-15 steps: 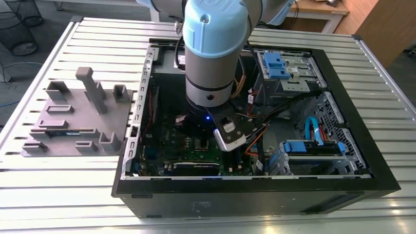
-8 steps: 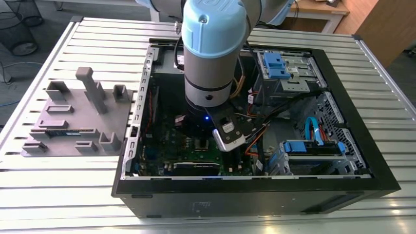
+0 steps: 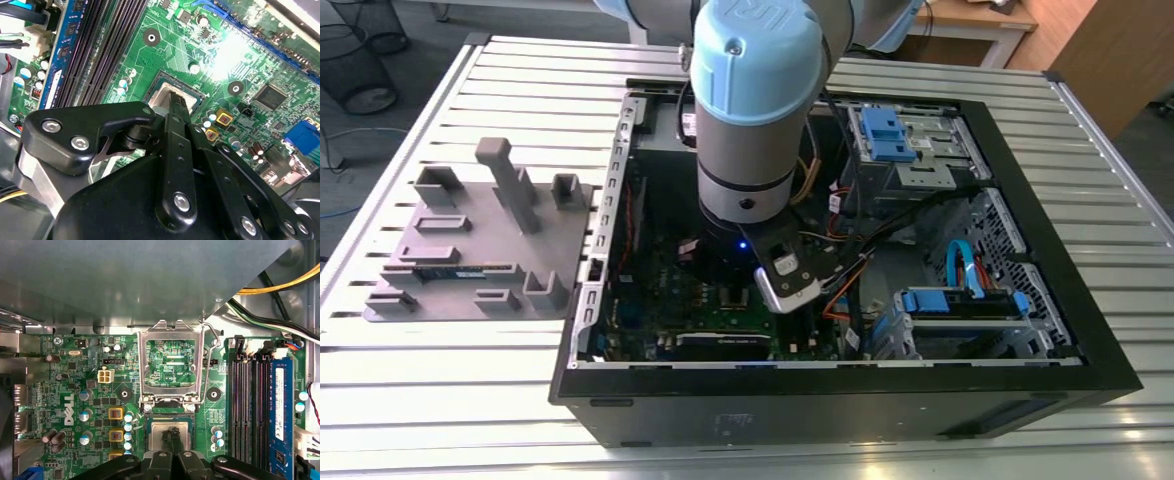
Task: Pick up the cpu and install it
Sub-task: 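Place the cpu into insertion slot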
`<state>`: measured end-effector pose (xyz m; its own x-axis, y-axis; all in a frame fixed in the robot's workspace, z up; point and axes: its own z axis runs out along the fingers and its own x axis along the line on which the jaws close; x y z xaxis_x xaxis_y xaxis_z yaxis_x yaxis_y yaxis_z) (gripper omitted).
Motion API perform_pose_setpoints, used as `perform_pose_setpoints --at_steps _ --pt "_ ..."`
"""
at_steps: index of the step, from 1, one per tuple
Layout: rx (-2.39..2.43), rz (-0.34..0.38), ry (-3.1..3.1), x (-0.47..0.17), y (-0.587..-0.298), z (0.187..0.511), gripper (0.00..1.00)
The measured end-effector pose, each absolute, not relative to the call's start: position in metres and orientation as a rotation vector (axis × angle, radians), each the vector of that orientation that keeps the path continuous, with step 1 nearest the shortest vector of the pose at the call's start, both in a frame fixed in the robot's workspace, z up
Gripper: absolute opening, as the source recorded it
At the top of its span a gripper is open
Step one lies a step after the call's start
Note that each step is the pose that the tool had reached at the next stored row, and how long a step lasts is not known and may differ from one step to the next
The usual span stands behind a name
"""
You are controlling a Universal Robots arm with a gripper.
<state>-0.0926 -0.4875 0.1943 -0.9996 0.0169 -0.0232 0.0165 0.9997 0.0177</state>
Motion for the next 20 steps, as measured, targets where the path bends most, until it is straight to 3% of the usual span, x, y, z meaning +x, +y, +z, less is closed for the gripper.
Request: perform_pose_setpoints --at_steps 20 --pt "0.026 0.028 3.118 -0.093 -0.487 0.211 0.11"
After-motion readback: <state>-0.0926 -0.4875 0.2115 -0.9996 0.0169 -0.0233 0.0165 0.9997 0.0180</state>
